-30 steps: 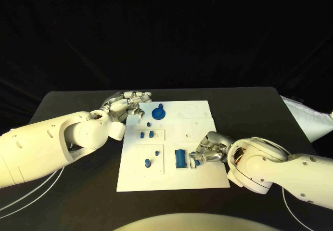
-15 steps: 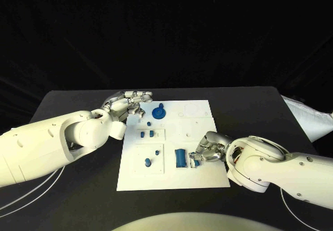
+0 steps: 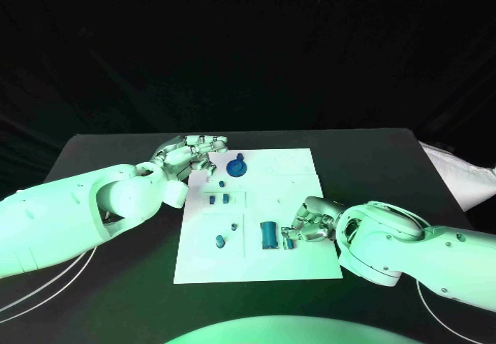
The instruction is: Assemble the parts on the task board
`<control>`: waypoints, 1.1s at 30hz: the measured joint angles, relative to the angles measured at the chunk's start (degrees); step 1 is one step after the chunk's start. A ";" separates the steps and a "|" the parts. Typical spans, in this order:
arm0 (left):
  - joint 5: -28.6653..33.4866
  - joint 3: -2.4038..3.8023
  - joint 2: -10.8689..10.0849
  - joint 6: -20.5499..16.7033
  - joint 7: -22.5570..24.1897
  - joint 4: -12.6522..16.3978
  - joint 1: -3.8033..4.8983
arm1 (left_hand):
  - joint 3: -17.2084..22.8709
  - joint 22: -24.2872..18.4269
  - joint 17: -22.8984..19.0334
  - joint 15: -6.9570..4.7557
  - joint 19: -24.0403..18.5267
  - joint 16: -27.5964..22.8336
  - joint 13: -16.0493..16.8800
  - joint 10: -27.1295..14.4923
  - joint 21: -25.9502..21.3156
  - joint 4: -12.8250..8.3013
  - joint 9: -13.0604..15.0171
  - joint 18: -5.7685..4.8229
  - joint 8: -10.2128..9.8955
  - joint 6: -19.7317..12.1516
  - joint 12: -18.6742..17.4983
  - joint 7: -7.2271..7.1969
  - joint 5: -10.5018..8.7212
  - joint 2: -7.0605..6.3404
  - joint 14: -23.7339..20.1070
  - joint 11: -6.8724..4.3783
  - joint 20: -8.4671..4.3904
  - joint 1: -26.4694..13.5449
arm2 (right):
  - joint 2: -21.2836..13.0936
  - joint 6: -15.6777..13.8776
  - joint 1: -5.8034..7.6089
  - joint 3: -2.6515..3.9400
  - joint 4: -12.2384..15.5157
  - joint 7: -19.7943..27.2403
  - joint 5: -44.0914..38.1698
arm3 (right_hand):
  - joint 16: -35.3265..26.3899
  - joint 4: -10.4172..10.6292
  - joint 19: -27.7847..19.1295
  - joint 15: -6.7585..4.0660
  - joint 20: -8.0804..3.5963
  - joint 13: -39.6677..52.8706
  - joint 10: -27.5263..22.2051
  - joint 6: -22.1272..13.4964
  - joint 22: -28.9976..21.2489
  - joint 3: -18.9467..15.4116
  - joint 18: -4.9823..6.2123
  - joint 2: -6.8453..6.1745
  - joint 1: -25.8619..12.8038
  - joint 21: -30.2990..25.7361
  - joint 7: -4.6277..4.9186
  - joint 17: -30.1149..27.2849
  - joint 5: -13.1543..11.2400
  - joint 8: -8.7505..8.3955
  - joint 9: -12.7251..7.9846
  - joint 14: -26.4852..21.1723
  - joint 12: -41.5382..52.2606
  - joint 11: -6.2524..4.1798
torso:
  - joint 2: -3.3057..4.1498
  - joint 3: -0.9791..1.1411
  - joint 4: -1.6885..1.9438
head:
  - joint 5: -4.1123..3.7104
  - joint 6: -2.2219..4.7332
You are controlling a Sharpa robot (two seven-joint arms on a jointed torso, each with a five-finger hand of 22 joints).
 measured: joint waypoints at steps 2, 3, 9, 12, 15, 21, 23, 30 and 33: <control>-0.01 0.00 0.00 0.03 -0.03 0.01 0.00 | 0.00 0.00 0.00 0.00 0.00 0.00 0.00 0.00 0.00 0.00 0.00 0.00 0.00 0.00 0.00 0.00 0.00 0.00 0.00 0.00 0.00 0.00 | 0.04 0.15 0.00 0.00 -0.05 -0.01 -0.09 | 0.00 0.16 0.00 0.00 0.00 0.00 0.01 0.05 0.00 -0.16 0.00 0.21 -0.21 0.00 -0.04 0.00 0.00 0.02 -0.02 0.00 0.00 0.01 | 0.00 0.00 0.00 | 0.00 0.00; -0.02 0.00 0.00 0.05 -0.06 0.01 0.00 | 0.00 0.00 0.00 0.00 0.00 0.00 0.00 0.00 0.00 0.00 0.00 0.00 0.00 0.00 0.00 0.00 0.00 0.00 0.00 0.00 0.00 0.00 | 0.07 0.25 0.00 0.00 -0.08 -0.02 -0.14 | 0.00 0.24 0.00 0.00 0.00 0.00 0.02 0.09 0.00 -0.38 0.00 0.21 -0.21 0.00 -0.09 0.01 0.00 0.20 -0.02 0.00 0.00 0.01 | 0.00 -0.01 0.00 | 0.00 0.00; -0.04 0.00 -0.03 0.11 -0.17 0.02 0.00 | 0.00 0.00 0.00 0.00 0.00 0.00 -0.01 0.00 0.00 0.00 0.00 0.00 0.00 0.00 0.00 0.00 0.00 0.00 0.00 0.00 0.00 0.00 | 0.16 0.58 -0.04 -0.04 -0.22 -0.07 -0.30 | 0.00 1.78 0.00 0.00 0.00 -0.01 0.03 0.25 0.00 -2.86 0.00 -0.27 -2.36 0.00 -0.19 0.05 -0.78 0.23 0.04 0.00 0.24 0.01 | 0.01 -0.01 0.01 | 0.04 -0.03; -0.05 0.00 -0.03 0.14 -0.21 0.02 0.00 | 0.00 0.00 0.01 0.00 0.00 0.00 -0.01 0.00 0.00 0.00 0.00 0.00 0.00 0.00 0.00 0.00 0.00 0.00 0.00 0.00 0.00 0.00 | 0.19 0.76 -0.06 -0.06 -0.25 -0.10 -0.38 | 0.00 2.59 0.00 0.00 0.00 -0.01 0.03 0.49 -0.01 -4.50 0.00 -0.59 -3.26 0.00 -0.09 0.04 -2.11 0.22 0.13 0.00 0.24 0.02 | 0.00 -0.01 0.01 | 0.05 -0.04; -0.06 0.00 -0.03 0.18 -0.27 0.02 0.00 | 0.00 0.01 0.01 0.00 0.00 0.00 -0.01 0.00 0.00 0.00 0.00 0.00 0.00 0.00 0.00 0.00 0.00 0.00 0.00 0.00 0.00 0.00 | 0.19 0.88 -0.06 -0.07 -0.26 -0.11 -0.46 | 0.00 3.49 0.00 0.00 0.00 -0.02 0.03 0.49 -0.01 -6.68 0.00 -0.99 -3.66 0.00 -0.10 0.04 -5.46 0.21 0.24 0.00 0.24 0.02 | 0.00 -0.02 0.01 | 0.05 -0.04; -0.08 0.00 0.01 0.24 -0.35 -0.03 0.00 | 0.00 0.01 0.01 0.00 0.00 0.00 -0.01 0.00 0.00 0.00 0.00 0.00 0.00 0.00 0.00 0.00 0.00 0.00 0.00 0.00 0.00 0.00 | 0.18 1.08 -0.09 -0.07 -0.22 -0.11 -0.58 | 0.00 4.71 0.00 0.00 0.01 -0.02 0.03 0.50 -0.01 -9.91 0.00 -0.99 -3.66 0.00 -0.11 0.04 -9.01 0.21 0.40 0.00 0.24 0.02 | -0.01 -0.02 -0.02 | -0.02 -0.09; -0.08 0.00 0.01 0.27 -0.37 -0.03 0.00 | 0.00 0.01 0.01 0.00 0.00 0.00 -0.01 0.00 0.00 0.00 0.00 0.00 0.00 0.00 0.00 0.00 0.00 0.00 0.00 0.00 0.00 0.00 | 0.12 1.10 -0.10 -0.07 -0.16 -0.11 -0.60 | 0.00 5.07 0.00 0.00 0.01 -0.02 0.02 0.50 -0.01 -10.26 0.00 -0.99 -3.66 0.00 -0.11 0.03 -9.33 0.21 0.40 0.00 0.24 0.02 | -0.01 -0.01 -0.02 | -0.03 -0.09; -0.11 0.00 0.02 0.38 -0.44 -0.07 0.00 | 0.00 0.01 0.01 0.00 0.00 0.00 -0.02 0.00 0.00 0.00 0.00 0.00 0.00 0.00 0.00 0.00 0.00 0.00 0.00 0.00 0.00 0.00 | -0.44 1.06 -0.20 -0.07 0.54 -0.04 -0.67 | 0.00 5.36 0.00 0.01 0.01 -0.03 0.02 0.50 0.04 -11.20 0.00 -0.99 -3.66 0.00 -0.11 0.03 -9.97 0.20 0.49 0.00 0.46 0.02 | -0.01 0.03 -0.03 | -0.16 -0.09; -0.12 0.00 0.03 0.41 -0.46 -0.09 0.00 | 0.00 -0.14 -0.15 0.21 0.00 0.00 -0.02 0.00 -0.21 0.00 0.00 0.00 0.00 0.00 0.00 0.00 0.00 0.00 -0.20 0.00 0.00 0.00 | -0.92 1.05 -0.22 -0.07 0.98 0.08 -0.67 | 0.00 5.08 0.00 0.01 0.01 -0.03 0.02 0.50 0.04 -11.98 0.00 -0.38 -3.02 0.00 -0.11 0.03 -9.97 0.20 0.52 0.00 0.46 0.02 | -0.01 0.07 -0.03 | -0.18 -0.07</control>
